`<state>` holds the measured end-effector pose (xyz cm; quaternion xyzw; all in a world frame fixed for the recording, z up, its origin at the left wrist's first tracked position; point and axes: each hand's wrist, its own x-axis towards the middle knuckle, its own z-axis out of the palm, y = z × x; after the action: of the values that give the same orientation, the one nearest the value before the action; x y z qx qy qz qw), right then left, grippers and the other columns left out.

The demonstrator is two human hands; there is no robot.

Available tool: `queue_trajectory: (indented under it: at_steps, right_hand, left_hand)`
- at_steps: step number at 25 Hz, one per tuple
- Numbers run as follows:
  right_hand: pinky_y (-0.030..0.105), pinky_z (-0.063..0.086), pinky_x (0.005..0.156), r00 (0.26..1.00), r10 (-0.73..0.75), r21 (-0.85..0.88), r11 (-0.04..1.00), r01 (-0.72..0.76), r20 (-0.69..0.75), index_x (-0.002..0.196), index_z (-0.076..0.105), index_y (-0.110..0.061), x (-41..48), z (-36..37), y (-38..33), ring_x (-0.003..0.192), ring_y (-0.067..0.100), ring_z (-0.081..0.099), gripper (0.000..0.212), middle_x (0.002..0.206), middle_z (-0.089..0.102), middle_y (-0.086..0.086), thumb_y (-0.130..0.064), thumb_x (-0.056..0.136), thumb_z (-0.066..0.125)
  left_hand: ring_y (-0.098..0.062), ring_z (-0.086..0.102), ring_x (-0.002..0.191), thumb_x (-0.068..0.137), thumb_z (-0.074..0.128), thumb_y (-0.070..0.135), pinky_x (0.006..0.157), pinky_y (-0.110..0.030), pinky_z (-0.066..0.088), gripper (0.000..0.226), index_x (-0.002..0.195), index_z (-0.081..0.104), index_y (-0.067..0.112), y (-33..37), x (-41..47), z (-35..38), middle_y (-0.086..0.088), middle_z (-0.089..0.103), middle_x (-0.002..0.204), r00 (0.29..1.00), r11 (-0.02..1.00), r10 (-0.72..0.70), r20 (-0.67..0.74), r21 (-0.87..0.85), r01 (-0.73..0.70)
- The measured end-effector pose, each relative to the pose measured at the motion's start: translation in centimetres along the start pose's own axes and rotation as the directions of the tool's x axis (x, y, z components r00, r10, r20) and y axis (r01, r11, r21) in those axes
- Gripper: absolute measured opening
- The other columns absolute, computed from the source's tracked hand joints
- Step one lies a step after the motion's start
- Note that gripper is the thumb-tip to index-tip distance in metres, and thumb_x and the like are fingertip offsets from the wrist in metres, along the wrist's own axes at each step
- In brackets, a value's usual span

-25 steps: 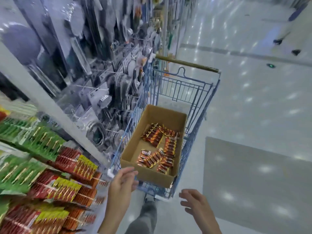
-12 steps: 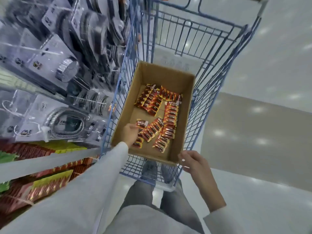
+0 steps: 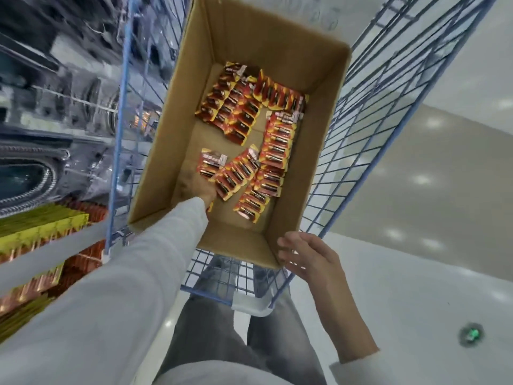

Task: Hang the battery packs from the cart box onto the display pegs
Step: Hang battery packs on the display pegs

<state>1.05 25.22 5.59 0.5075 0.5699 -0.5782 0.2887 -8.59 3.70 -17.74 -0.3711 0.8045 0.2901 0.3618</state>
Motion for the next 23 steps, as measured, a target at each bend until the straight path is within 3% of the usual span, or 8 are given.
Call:
queue_trajectory:
  at_steps: [3,5,8,10,13,17,20,23]
  right_hand:
    - [0.045,0.059,0.096,0.999,0.044,-0.011,0.999,-0.043,0.017,0.088,0.079,-0.013,0.9,0.7,0.5,0.101,0.036,0.070,0.015,0.100,0.076,0.015,-0.017,0.097,0.067]
    - [0.042,0.059,0.095,0.996,0.079,-0.029,0.997,-0.078,0.034,0.088,0.079,-0.014,1.4,1.5,0.4,0.100,0.030,0.072,0.015,0.100,0.077,0.010,-0.017,0.097,0.067]
    - [0.033,0.060,0.091,0.991,0.113,-0.069,0.992,-0.108,0.071,0.097,0.077,-0.015,2.1,2.8,-0.5,0.096,0.020,0.073,0.013,0.099,0.079,0.002,-0.019,0.099,0.065]
    - [0.034,0.058,0.092,0.987,0.123,-0.086,0.990,-0.114,0.108,0.103,0.075,-0.015,3.5,4.0,-1.5,0.095,0.019,0.074,0.014,0.098,0.079,-0.001,-0.019,0.100,0.062]
    - [0.038,0.057,0.092,0.974,0.180,-0.075,0.982,-0.171,0.136,0.112,0.069,-0.009,8.1,6.5,-2.6,0.094,0.021,0.073,0.017,0.104,0.078,0.005,-0.015,0.101,0.058]
    - [0.028,0.054,0.075,0.947,0.296,-0.087,0.954,-0.287,0.122,0.127,0.064,-0.007,16.0,10.6,-2.5,0.083,0.018,0.066,0.030,0.109,0.071,0.011,-0.021,0.104,0.050]
    - [0.039,0.055,0.100,0.924,0.372,-0.105,0.926,-0.363,0.088,0.134,0.060,-0.013,20.9,13.6,-0.9,0.110,0.026,0.066,0.038,0.123,0.066,0.015,-0.028,0.099,0.059]
    - [0.043,0.054,0.094,0.919,0.394,-0.016,0.919,-0.394,0.007,0.133,0.050,-0.009,22.6,17.0,-0.7,0.110,0.030,0.061,0.052,0.118,0.061,0.010,-0.033,0.091,0.069]
  left_hand:
    - [-0.042,0.053,0.128,0.087,0.068,0.052,0.107,-0.054,0.047,0.071,0.144,0.047,0.014,-2.0,2.5,1.4,-0.023,0.053,0.144,0.993,0.985,-0.053,-0.105,0.157,0.069]
    - [-0.041,0.042,0.139,0.087,0.079,0.050,0.112,-0.051,0.040,0.084,0.149,0.042,0.008,-0.9,1.3,0.5,-0.023,0.044,0.152,0.990,0.977,-0.118,-0.078,0.170,0.130]
    - [-0.035,0.059,0.125,0.084,0.083,0.045,0.097,-0.040,0.047,0.064,0.134,0.061,0.010,-0.6,1.6,-0.1,-0.014,0.061,0.137,0.986,0.986,-0.166,0.010,-0.008,0.167]
    - [-0.033,0.065,0.117,0.084,0.084,0.039,0.097,-0.040,0.052,0.055,0.127,0.065,0.011,-0.8,1.8,-0.1,-0.012,0.068,0.130,0.985,0.981,-0.167,0.048,-0.096,0.171]
    - [-0.036,0.062,0.123,0.089,0.080,0.031,0.106,-0.049,0.050,0.055,0.135,0.059,0.010,-0.8,1.5,-0.2,-0.014,0.066,0.133,0.994,0.980,-0.106,0.023,-0.166,0.108]
    - [-0.033,0.058,0.130,0.094,0.076,0.022,0.108,-0.047,0.045,0.054,0.141,0.051,0.015,-0.4,-0.3,-1.5,-0.010,0.061,0.139,0.997,0.973,-0.079,-0.008,-0.218,0.075]
    - [-0.030,0.061,0.126,0.095,0.076,0.026,0.106,-0.047,0.047,0.051,0.140,0.053,0.020,-0.7,-2.0,-3.4,-0.006,0.064,0.136,0.998,0.966,-0.057,-0.010,-0.253,0.052]
    - [-0.022,0.070,0.112,0.091,0.079,0.029,0.099,-0.047,0.055,0.047,0.134,0.059,0.029,-0.9,-5.2,-6.2,0.004,0.072,0.122,0.998,0.929,-0.011,0.058,-0.369,0.032]
